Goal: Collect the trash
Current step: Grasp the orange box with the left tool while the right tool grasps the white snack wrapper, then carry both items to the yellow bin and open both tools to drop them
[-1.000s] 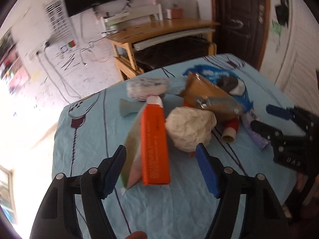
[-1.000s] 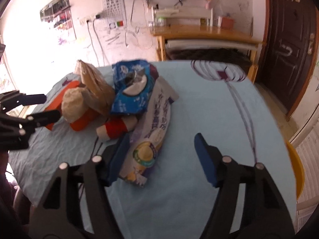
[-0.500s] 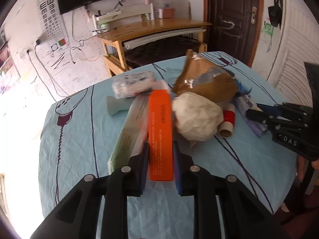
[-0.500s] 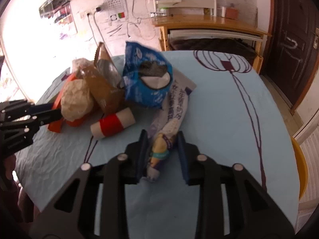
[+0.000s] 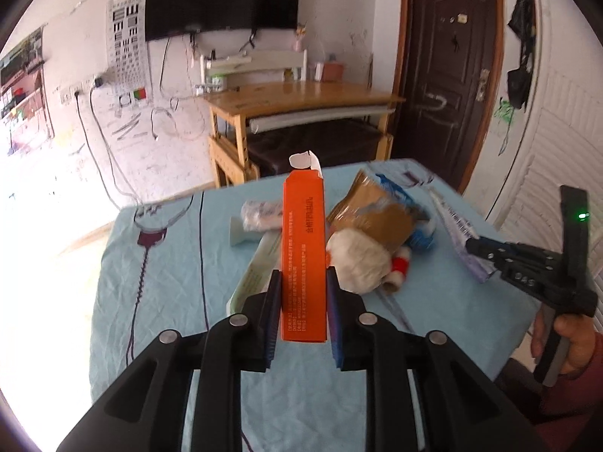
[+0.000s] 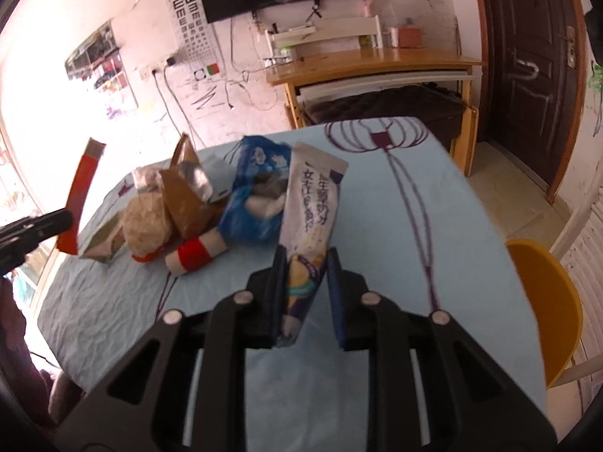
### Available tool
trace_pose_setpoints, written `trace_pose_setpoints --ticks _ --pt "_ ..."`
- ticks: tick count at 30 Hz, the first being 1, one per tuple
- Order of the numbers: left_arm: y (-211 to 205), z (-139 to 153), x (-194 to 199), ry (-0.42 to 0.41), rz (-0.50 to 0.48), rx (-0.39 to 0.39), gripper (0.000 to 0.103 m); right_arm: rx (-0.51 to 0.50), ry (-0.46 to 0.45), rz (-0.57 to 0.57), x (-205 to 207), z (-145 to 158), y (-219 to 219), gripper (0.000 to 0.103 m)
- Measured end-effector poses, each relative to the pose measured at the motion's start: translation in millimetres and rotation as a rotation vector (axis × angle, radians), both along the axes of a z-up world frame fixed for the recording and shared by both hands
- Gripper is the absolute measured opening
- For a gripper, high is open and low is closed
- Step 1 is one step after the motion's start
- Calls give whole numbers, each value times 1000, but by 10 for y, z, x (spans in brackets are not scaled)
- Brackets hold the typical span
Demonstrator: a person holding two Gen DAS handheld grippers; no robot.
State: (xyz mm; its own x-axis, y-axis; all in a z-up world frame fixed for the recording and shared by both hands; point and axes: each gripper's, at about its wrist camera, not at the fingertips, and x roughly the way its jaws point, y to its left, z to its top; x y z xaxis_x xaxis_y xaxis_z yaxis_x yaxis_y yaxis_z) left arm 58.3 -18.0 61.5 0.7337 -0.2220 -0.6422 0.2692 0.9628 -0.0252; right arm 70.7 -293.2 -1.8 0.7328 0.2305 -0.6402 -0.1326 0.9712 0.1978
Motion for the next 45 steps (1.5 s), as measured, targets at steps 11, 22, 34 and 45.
trace_pose_setpoints --ticks 11,22,34,45 --pt "-821 311 -60 -37 -199 -2 18 9 -80 -141 -109 215 -611 20" --pt "-2250 170 347 81 -394 -3 18 6 -18 -372 -52 -136 -1699 20" --pt "-3682 -518 885 298 -395 37 18 17 213 -436 238 -1003 -2225 38" --pt "-4061 -917 978 453 -420 46 22 130 196 -548 -50 -1052 -2767 41"
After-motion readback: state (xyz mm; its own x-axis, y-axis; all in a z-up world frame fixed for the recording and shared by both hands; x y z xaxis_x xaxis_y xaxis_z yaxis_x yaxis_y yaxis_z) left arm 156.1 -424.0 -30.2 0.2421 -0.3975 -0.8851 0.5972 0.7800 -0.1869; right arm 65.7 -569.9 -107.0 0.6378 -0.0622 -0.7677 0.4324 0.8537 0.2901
